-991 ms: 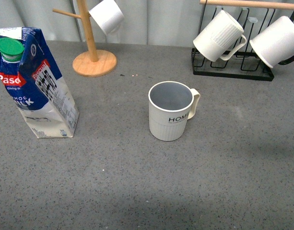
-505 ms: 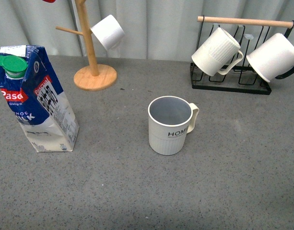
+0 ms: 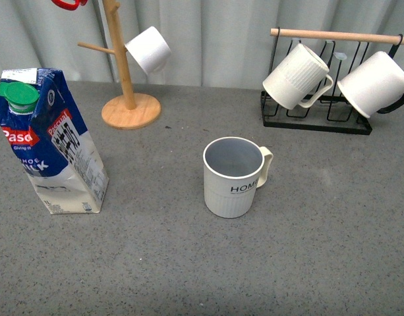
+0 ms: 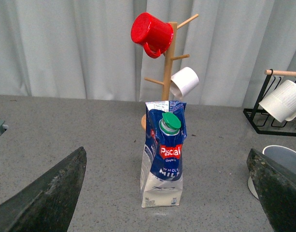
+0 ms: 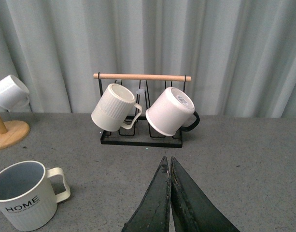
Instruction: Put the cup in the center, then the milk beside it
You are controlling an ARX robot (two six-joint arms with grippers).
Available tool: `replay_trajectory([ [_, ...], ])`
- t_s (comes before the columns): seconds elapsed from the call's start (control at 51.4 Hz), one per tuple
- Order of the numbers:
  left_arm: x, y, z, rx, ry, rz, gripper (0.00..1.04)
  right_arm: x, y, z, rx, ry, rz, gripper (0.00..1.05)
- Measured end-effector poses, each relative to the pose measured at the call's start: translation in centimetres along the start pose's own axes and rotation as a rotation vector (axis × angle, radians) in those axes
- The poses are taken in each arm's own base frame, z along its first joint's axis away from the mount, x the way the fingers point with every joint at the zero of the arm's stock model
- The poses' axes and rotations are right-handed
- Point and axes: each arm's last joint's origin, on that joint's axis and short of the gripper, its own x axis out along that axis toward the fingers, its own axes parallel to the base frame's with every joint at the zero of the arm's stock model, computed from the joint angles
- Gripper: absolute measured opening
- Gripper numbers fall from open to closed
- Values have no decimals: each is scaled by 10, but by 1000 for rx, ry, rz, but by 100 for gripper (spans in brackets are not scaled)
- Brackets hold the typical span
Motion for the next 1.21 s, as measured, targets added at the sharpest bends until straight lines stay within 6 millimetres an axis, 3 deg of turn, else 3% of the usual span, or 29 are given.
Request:
replay_trajectory([
  [1.205,0,0,0,0,0,0,98,-39,0,1,0,-10,3,1],
])
